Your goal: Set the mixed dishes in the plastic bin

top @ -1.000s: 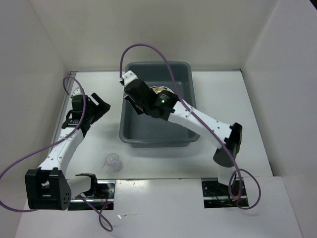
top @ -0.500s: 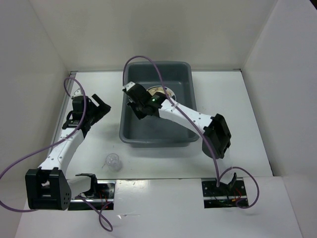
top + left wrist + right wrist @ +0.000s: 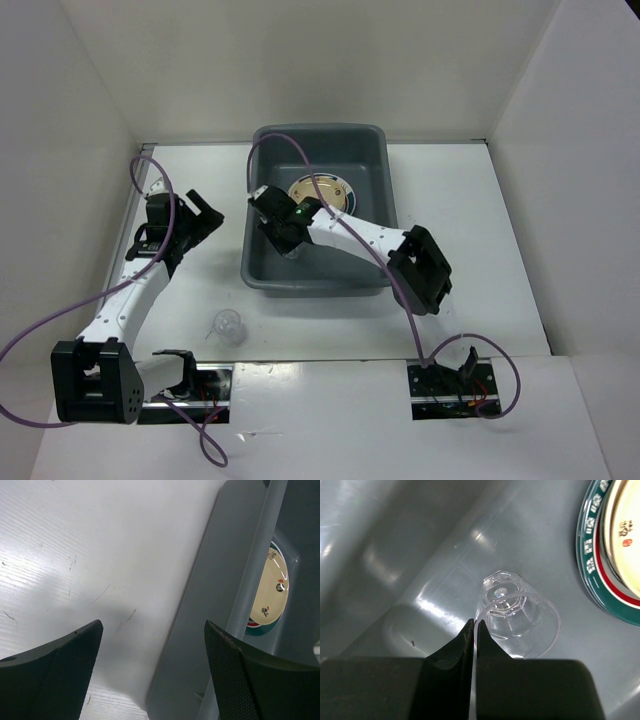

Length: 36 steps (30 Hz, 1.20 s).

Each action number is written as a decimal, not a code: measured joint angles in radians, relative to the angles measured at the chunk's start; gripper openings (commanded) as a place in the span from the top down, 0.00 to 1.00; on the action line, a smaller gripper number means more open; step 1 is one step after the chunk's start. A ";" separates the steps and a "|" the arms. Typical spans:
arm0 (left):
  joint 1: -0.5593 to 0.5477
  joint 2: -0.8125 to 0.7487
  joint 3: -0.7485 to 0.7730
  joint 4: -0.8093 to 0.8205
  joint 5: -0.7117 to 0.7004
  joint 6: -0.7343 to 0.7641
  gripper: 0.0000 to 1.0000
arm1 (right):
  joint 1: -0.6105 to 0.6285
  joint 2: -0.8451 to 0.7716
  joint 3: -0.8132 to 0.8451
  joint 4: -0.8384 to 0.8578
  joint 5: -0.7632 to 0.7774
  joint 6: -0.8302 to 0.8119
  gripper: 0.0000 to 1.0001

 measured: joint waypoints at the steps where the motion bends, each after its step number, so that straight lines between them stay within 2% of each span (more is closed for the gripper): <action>1: 0.000 0.000 0.000 0.000 0.000 0.000 0.11 | 0.000 0.007 0.000 0.000 0.000 0.000 0.99; 4: 0.000 0.000 -0.001 0.000 0.000 0.000 0.11 | 0.000 0.022 0.000 0.000 0.000 0.002 0.97; 8: -0.002 0.000 -0.006 0.000 0.000 0.001 0.11 | 0.000 0.026 0.000 0.002 0.000 0.005 0.89; 12: -0.005 -0.002 -0.007 0.000 0.000 0.001 0.11 | 0.000 0.026 0.000 0.002 0.004 0.015 0.67; 17: -0.006 -0.009 -0.011 0.004 0.000 0.001 0.11 | 0.000 0.018 0.000 0.001 0.016 0.021 0.50; 24: -0.006 -0.011 -0.021 0.008 -0.014 0.002 0.11 | 0.000 -0.092 0.007 -0.006 0.026 0.021 0.46; 31: -0.006 0.018 -0.021 0.018 -0.031 0.013 0.09 | 0.006 -0.355 0.012 0.003 -0.037 0.023 0.44; 33: -0.005 0.039 -0.021 0.020 -0.041 0.029 0.08 | 0.036 -0.418 -0.006 0.017 -0.047 0.023 0.44; 36: 0.010 0.067 -0.021 0.022 -0.063 0.047 0.08 | 0.145 -0.456 -0.032 0.021 -0.056 0.022 0.44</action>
